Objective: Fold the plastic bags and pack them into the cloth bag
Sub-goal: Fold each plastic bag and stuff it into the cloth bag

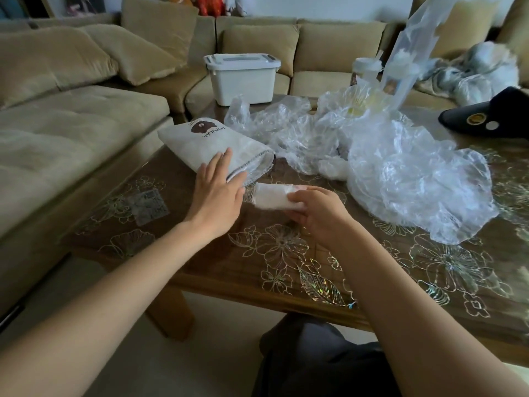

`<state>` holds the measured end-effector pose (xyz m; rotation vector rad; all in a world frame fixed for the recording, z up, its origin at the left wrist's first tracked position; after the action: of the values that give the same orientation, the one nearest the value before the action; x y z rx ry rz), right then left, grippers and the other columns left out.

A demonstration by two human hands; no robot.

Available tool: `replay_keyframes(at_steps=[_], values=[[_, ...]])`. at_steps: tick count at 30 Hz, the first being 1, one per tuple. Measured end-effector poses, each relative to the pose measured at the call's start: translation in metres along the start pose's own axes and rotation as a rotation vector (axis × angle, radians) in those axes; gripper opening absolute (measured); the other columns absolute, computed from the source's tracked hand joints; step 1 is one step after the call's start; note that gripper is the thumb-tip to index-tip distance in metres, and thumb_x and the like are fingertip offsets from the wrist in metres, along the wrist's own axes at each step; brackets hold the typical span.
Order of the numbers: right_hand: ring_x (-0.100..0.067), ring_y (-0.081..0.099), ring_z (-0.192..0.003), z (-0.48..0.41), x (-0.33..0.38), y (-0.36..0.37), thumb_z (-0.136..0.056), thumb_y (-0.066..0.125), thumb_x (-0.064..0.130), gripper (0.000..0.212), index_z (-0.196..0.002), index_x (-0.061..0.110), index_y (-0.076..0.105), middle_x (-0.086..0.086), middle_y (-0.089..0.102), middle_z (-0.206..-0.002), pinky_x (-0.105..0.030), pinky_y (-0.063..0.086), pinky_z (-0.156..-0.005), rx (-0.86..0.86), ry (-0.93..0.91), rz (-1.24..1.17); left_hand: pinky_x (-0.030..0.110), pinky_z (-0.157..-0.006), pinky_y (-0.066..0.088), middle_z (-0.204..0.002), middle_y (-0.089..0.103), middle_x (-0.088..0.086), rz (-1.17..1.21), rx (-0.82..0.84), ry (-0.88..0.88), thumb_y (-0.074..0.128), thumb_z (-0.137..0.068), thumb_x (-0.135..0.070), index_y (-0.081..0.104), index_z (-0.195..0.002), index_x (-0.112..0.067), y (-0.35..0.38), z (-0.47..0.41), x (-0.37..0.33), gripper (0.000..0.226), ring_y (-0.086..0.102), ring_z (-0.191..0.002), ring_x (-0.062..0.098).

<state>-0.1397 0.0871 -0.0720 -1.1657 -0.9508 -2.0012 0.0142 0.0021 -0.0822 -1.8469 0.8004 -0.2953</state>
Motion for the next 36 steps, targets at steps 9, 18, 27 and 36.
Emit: replay_keyframes(at_steps=[9,18,27,36], values=[[-0.025,0.055,-0.081,0.0,0.004,0.005,-0.078,0.055,-0.006,0.02,-0.097,0.0,0.057,-0.017,0.056,-0.097,-0.036,0.053,-0.068,-0.033,0.02,0.142,0.05,-0.113,0.018,-0.15,0.027,0.025,-0.071,-0.025,0.074,0.046,-0.088,0.008,0.059,-0.11,0.001,0.019,-0.013,0.018,0.026,0.022,-0.141,0.038],[-0.013,0.05,-0.044,0.007,0.002,0.016,-0.087,0.057,-0.001,0.011,-0.082,0.009,0.056,-0.011,0.055,-0.071,-0.021,0.043,-0.041,0.109,-0.059,0.195,0.048,-0.105,0.036,-0.15,0.026,0.024,0.143,-0.125,-0.047,0.039,-0.075,0.026,0.052,-0.122,0.005,0.011,-0.004,0.026,0.053,0.032,-0.136,0.04],[-0.012,0.038,-0.046,0.016,0.005,0.043,-0.086,0.05,0.0,0.01,-0.087,0.006,0.058,-0.006,0.046,-0.063,-0.019,0.03,-0.039,0.354,-0.004,0.224,0.03,-0.084,0.049,-0.126,0.056,0.027,0.342,-0.293,0.072,0.068,-0.062,0.024,0.062,-0.092,0.007,-0.024,0.031,0.003,0.035,0.057,-0.11,0.032],[-0.013,0.049,-0.053,0.021,-0.018,0.067,-0.09,0.051,0.003,0.037,-0.127,0.007,0.055,-0.005,0.056,-0.07,-0.018,0.044,-0.046,0.27,-0.213,0.56,0.014,-0.098,0.035,-0.126,0.056,0.024,0.372,-0.319,-0.027,0.057,-0.066,0.031,0.065,-0.106,0.011,-0.029,0.064,0.006,0.045,0.057,-0.11,0.027]])
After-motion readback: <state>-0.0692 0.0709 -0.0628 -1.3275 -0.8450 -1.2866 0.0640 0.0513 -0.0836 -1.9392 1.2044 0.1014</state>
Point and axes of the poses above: each hand's wrist, its own z-axis away from the middle knuckle, its own y-axis out of the palm, x = y × z, the point moved 1 cm from there along -z, towards the middle knuckle
